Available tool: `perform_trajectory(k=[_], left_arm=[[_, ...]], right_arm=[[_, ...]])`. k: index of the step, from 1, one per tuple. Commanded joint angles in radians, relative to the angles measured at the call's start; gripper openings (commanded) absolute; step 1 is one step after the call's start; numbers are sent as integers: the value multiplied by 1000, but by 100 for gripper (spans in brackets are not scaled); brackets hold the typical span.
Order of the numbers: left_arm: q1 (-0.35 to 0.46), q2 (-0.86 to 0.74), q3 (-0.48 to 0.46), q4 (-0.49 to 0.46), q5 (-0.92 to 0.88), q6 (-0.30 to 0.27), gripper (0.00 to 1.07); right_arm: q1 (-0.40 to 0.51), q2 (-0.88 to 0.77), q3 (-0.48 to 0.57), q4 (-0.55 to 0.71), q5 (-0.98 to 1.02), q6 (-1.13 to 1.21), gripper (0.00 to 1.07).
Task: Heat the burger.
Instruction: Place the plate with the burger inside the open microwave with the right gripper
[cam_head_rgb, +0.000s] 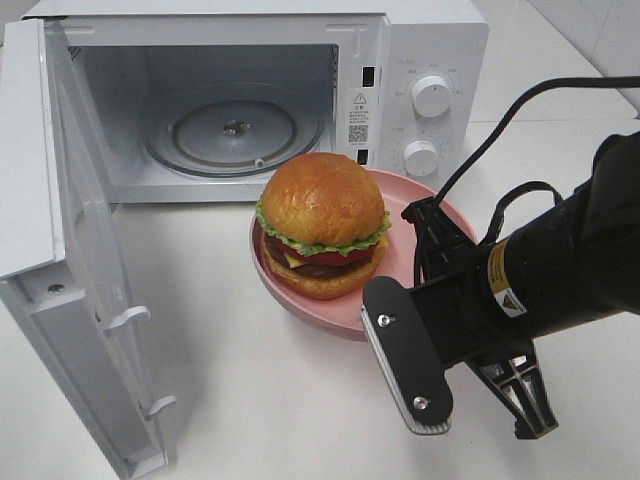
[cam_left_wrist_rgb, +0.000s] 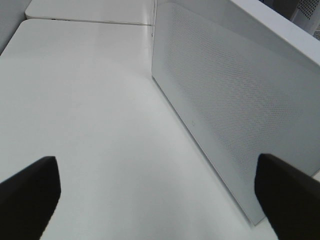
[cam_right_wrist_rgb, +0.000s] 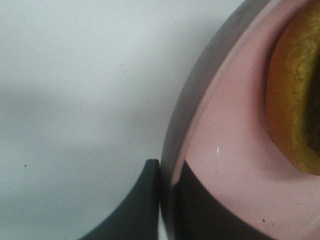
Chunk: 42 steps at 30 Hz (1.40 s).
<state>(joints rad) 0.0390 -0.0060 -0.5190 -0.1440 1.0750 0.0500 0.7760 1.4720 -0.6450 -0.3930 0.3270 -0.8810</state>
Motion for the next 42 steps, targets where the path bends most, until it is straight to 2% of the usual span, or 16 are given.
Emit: perform_trajectory(k=[1,6,12,16,20,22,24,27,35,38,40,42], left_arm=[[-3,-14,1,-6,-5,-2,98],[-3,-14,1,-6,-5,-2,98],[-3,-14,1,-6,-5,-2,98],[-3,-14,1,-6,-5,-2,98],[-3,-14,1,-6,-5,-2,98],[-3,-14,1,-6,-5,-2,98],[-3,-14,1,-6,-5,-2,98],[-3,-14,1,-6,-5,-2,98],[-3,-14,1,-6,-5,-2,98],[-3,-14,1,-6,-5,-2,98],[-3,-14,1,-6,-5,-2,98],[-3,-14,1,-6,-5,-2,98]], right_arm=[[-52,-11,-1,107,-72,-185,0],[-97,-11,-1,212,-75,-375,0],[-134,-11,-1,298,-75,-478,0],[-148,-11,-1,424,-71,-598,0],[-148,-5,-3,443,-71,-632,0],[-148,-4,-5,400,-71,-615,0],[-147,-4,-5,298,-72,-534,0],[-146,-3,-5,235,-76,-470,0],[-144,-2,-48,198,-48,-429,0],[-144,-2,-66,164,-43,-416,0],[-144,4,-72,94,-53,-344,0],[-142,11,-73,94,-53,-333,0]])
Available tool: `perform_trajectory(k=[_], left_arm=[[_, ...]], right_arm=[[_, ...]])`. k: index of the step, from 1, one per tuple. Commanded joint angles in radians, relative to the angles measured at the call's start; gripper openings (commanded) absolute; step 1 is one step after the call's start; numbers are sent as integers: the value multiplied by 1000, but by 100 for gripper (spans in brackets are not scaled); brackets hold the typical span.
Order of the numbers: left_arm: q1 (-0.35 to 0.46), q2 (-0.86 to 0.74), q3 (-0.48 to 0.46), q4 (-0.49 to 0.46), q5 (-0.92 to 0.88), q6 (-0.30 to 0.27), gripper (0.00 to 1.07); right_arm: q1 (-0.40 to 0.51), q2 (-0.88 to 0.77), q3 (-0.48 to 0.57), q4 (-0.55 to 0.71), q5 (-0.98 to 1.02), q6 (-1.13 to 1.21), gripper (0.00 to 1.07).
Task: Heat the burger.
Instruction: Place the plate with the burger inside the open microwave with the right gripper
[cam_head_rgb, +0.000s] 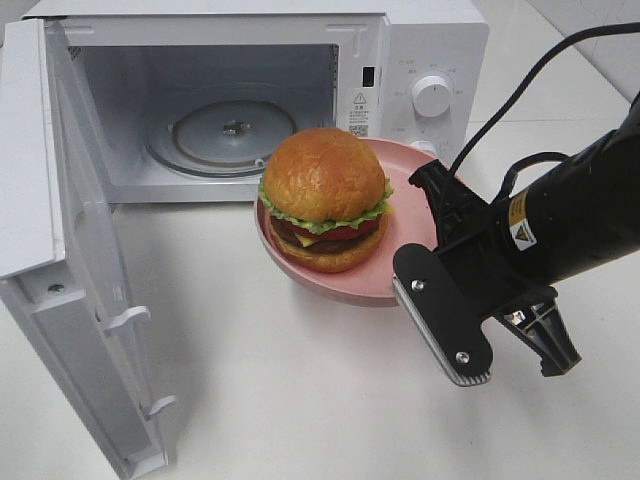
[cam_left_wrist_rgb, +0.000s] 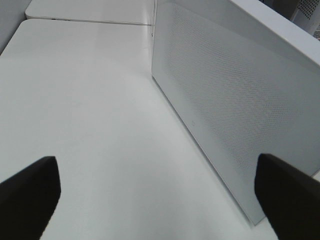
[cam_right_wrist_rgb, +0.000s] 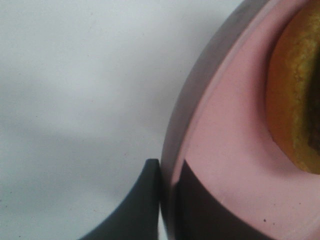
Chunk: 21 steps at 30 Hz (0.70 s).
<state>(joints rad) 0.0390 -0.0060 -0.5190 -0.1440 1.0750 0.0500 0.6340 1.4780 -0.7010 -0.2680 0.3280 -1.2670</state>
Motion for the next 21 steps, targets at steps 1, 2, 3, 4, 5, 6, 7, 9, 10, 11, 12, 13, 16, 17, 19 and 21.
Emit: perform_trajectory(k=[1,2,3,4,5,6,7,9,10,11,12,13,16,17,19,21], left_arm=[[-3,-14,1,-6,-5,-2,98],[-3,-14,1,-6,-5,-2,98],[-3,-14,1,-6,-5,-2,98],[-3,-14,1,-6,-5,-2,98],[-3,-14,1,-6,-5,-2,98],[-3,-14,1,-6,-5,-2,98],[-3,-14,1,-6,-5,-2,98],[-3,-14,1,-6,-5,-2,98],[-3,-14,1,-6,-5,-2,98],[-3,-14,1,-6,-5,-2,98],[-3,-14,1,-6,-5,-2,98],[-3,-14,1,-6,-5,-2,98],[-3,-14,1,-6,-5,-2,98],[-3,-14,1,-6,-5,-2,98],[-3,-14,1,-6,-5,-2,98],[-3,-14,1,-6,-5,-2,98]], right_arm=[[0,5,-17,-31,-54,53,0],[16,22,-23,-38,-45,60,0],[29,40,-37,-50,-42,62,0],[29,40,-37,-50,-42,62,0],[38,52,-48,-51,-41,69,0],[38,52,-48,-51,-41,69,0],[46,75,-69,-52,-38,93,0],[48,99,-99,-52,-27,118,0],[48,109,-114,-52,-19,124,0],[48,124,-138,-52,-15,130,0],[48,124,-138,-52,-15,130,0],[48,137,-165,-52,-14,133,0],[69,154,-195,-52,-8,133,0],[69,154,-195,-52,-8,133,0],[78,162,-208,-52,-8,133,0],[91,185,-237,-52,-5,133,0]])
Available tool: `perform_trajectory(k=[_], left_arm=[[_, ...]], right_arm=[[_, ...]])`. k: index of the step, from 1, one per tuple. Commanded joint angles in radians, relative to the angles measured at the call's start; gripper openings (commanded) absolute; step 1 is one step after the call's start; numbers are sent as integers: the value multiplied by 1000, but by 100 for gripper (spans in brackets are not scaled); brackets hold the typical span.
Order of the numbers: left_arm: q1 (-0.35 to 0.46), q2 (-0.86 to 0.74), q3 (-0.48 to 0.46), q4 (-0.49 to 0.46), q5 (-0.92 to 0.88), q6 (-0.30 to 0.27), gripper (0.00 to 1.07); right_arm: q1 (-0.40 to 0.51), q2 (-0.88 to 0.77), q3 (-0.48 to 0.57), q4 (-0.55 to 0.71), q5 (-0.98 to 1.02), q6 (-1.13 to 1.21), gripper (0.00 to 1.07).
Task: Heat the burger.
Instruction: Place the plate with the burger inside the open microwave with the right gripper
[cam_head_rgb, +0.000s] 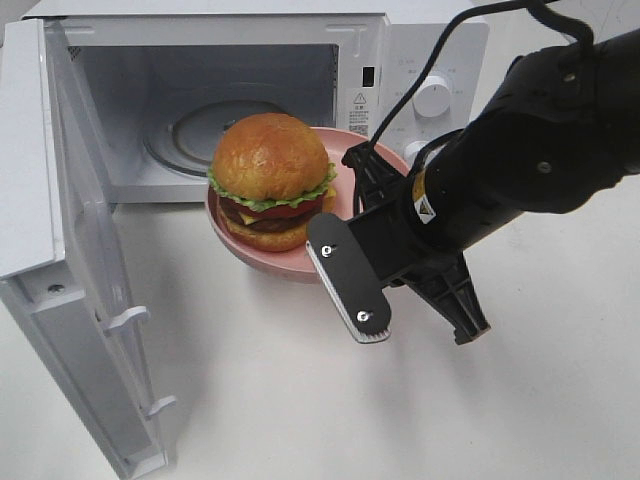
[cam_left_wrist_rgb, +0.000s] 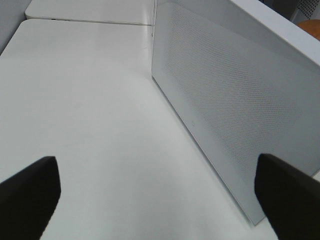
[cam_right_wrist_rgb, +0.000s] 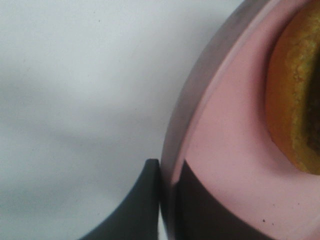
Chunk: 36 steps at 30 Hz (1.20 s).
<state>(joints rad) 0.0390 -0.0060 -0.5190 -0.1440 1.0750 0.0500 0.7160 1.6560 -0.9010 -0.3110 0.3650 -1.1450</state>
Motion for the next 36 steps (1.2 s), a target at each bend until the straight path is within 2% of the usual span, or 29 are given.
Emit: perform_trajectory(k=[1,8,13,28,36], left_arm=[[-3,-14,1,-6,-5,-2,98],[-3,-14,1,-6,-5,-2,98],[-3,-14,1,-6,-5,-2,98],[-3,-15,1,-4,-5,-2,98],[-3,-15,1,-4,-5,-2,98]], right_arm=[[9,7,-37,-9,-42,11,0],[9,61,-111,-9,-2,18,0],[20,108,-200,-12,23,37,0],[20,187,-319,-9,68,45,0],[20,260,-415,-14,105,102,0]])
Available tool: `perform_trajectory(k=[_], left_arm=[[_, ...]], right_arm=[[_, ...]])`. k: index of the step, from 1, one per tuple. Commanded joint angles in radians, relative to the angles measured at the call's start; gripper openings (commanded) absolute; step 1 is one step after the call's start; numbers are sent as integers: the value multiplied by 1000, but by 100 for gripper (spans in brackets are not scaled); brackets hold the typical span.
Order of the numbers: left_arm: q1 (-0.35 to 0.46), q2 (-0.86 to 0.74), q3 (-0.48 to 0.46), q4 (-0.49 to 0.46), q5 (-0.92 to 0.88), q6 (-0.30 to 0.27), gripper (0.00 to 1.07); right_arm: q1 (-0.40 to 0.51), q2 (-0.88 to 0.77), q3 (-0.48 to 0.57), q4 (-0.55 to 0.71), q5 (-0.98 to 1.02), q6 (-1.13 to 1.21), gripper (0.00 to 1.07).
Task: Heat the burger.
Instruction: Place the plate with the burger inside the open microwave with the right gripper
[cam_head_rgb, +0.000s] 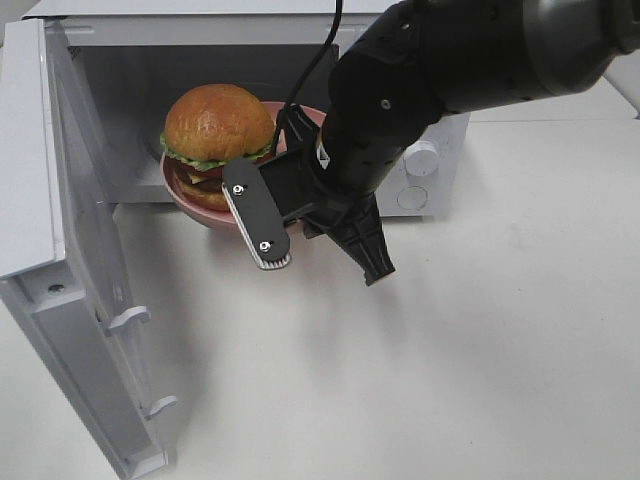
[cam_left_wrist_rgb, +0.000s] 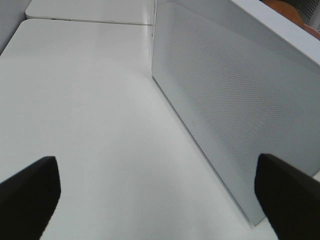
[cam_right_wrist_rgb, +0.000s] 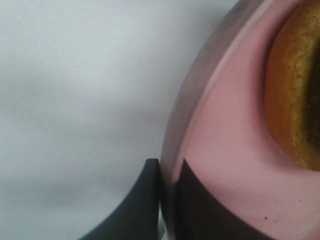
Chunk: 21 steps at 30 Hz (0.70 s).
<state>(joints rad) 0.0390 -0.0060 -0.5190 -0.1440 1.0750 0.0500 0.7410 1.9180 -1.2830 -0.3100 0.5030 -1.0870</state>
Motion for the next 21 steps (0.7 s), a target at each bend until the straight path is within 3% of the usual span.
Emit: perform_trajectory(k=[1,21], left_arm=[[-3,-15,1,-4,-5,-2,98],[-3,-15,1,-4,-5,-2,98]], right_arm=[[-5,18,-54,-24,-32,60,0],[-5,224,-363,-119,103,208,0]])
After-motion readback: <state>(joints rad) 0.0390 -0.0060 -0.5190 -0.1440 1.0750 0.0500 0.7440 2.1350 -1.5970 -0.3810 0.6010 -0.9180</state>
